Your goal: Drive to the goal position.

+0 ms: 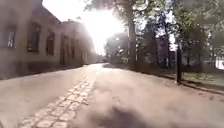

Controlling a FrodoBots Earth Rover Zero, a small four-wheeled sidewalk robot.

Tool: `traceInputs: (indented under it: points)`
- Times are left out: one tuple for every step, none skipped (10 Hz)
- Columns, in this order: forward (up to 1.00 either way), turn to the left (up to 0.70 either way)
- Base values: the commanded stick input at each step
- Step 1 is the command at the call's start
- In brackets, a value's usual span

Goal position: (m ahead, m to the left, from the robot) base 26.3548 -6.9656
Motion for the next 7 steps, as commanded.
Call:
traceInputs:
  points:
    - [0.85,0.00]
    - [0.85,0.00]
    - [0.85,0.00]
    - [0.85,0.00]
    - [0.85,0.00]
    - [0.85,0.00]
    - [0.85,0.00]
